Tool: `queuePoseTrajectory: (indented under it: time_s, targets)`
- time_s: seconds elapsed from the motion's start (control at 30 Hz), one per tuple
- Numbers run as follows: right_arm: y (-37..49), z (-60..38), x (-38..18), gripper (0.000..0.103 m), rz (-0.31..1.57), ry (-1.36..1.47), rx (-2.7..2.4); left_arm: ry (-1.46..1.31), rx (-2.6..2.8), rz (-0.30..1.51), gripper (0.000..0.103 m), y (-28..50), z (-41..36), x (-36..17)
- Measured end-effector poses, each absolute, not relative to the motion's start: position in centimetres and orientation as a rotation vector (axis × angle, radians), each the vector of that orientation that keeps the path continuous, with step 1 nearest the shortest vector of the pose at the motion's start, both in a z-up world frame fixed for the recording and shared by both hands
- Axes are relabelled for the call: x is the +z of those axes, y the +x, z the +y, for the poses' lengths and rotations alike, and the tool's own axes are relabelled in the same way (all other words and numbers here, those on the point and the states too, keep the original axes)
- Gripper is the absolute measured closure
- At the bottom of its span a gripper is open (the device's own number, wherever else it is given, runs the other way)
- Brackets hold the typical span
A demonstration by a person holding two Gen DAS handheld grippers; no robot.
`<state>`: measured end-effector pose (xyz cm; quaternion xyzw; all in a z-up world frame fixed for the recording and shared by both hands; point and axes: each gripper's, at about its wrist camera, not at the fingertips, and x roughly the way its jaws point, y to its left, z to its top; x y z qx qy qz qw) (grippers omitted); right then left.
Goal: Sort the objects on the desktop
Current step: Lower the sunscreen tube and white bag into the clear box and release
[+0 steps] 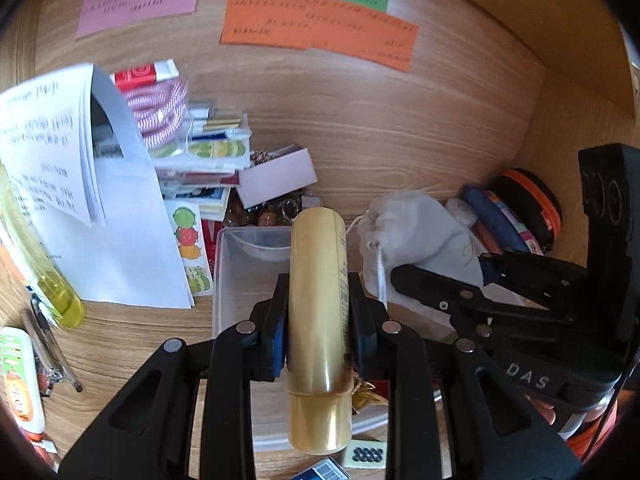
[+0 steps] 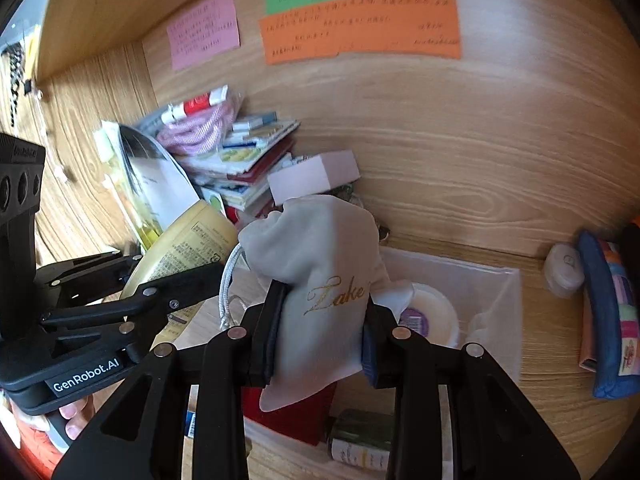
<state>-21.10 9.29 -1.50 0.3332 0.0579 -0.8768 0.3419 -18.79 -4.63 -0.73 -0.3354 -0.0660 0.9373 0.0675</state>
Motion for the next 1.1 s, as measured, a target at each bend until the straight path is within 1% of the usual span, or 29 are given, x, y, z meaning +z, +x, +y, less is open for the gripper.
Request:
queuePoseTrajectory:
  time_s: [0.17,0.43,0.47,0.7,0.83,0.9,1.03,1.1]
  targets:
    - [-20.7,8.4,-2.2,0.072,0.210,0.844,-2.298,-1.061,2.838,-0.190,0.078,-19.4,-5.0,-1.9]
    - [-20.3,8.4,-3.1,0.069,0.252,0.842,-2.294,-1.125,2.871,-0.138,0.078,-20.0,-4.9,-3.0]
    - [-20.4,8.3,-3.1,0.067,0.247,0.845,-2.292,-1.133,2.879,-0.130,0.078,-20.1,-4.9,-3.1]
    - [-20.2,7.9,-3.7,0.066,0.284,0.840,-2.289,-1.178,2.892,-0.126,0.078,-20.4,-5.0,-3.9]
    - [-20.0,7.4,-3.9,0.064,0.312,0.838,-2.292,-1.149,2.922,-0.080,0.078,-19.9,-4.6,-3.6]
    - [-19.8,7.2,-4.0,0.063,0.330,0.826,-2.308,-1.122,2.930,-0.094,0.078,-19.5,-4.8,-3.2]
    - [-19.7,7.6,-3.8,0.056,0.318,0.814,-2.321,-1.125,2.931,-0.121,0.078,-19.4,-5.4,-3.2]
    - [-19.6,7.6,-3.7,0.049,0.321,0.802,-2.334,-1.135,2.936,-0.123,0.078,-19.5,-5.6,-3.2]
